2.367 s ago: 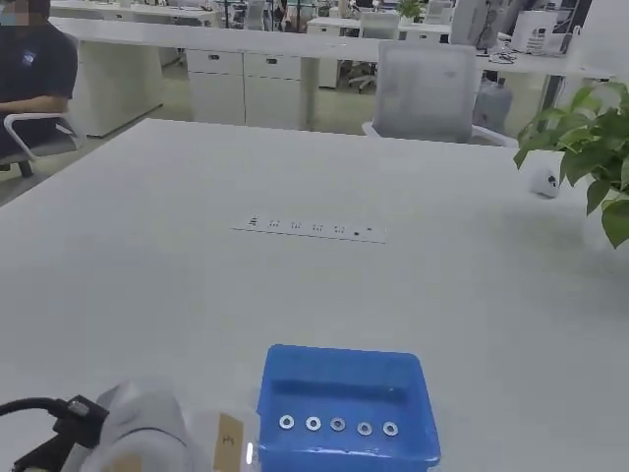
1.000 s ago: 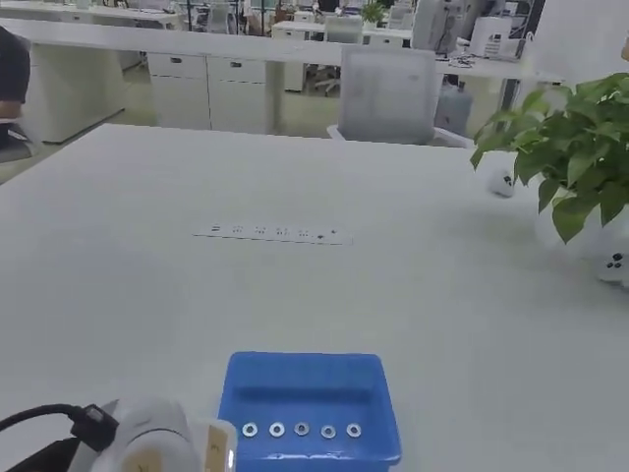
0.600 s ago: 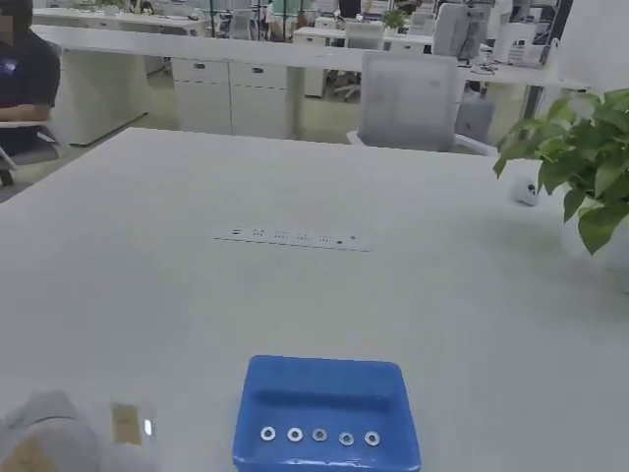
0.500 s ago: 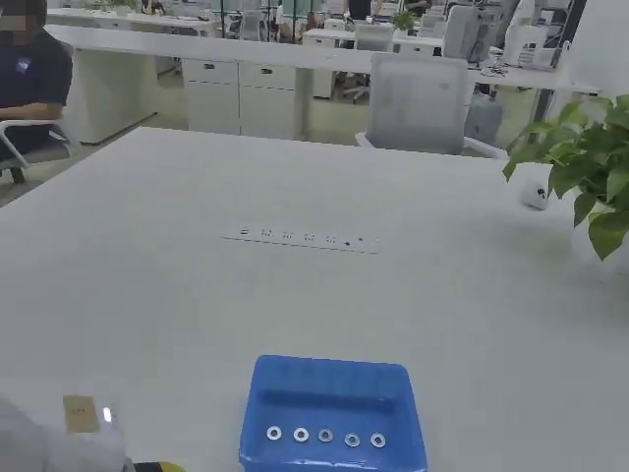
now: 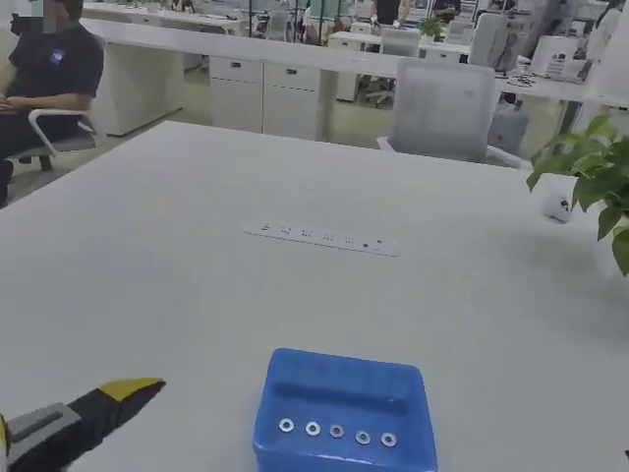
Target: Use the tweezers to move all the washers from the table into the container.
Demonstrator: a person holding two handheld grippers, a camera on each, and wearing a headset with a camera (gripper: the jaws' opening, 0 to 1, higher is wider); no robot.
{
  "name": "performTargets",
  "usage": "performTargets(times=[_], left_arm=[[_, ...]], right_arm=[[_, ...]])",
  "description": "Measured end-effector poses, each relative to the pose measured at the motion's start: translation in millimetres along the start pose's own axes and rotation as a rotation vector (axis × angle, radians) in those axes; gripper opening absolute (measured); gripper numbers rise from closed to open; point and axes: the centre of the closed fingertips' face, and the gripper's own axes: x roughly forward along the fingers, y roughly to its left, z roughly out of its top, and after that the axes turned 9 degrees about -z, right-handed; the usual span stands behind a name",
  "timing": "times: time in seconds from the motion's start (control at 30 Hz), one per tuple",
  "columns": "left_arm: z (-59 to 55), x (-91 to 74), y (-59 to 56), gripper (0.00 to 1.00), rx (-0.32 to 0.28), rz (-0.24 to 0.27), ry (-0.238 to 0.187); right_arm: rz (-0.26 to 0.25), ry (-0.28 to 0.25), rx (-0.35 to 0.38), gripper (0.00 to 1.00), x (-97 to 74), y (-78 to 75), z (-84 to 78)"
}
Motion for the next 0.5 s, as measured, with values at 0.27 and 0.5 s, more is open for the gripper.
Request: performTargets(times=[0.27, 0.5], left_arm=[[18.8, -10.8, 21.9, 0.99, 0.011, 0.131, -0.142], [12.7, -10.2, 26.5, 0.99, -0.052, 0.129, -0.144]], right_arm=[[-0.090, -0.098, 0.024, 0.94, -2.0, -16.9, 10.3], [-0.145, -0.079, -0.080, 0.95, -1.6, -18.9, 9.2]])
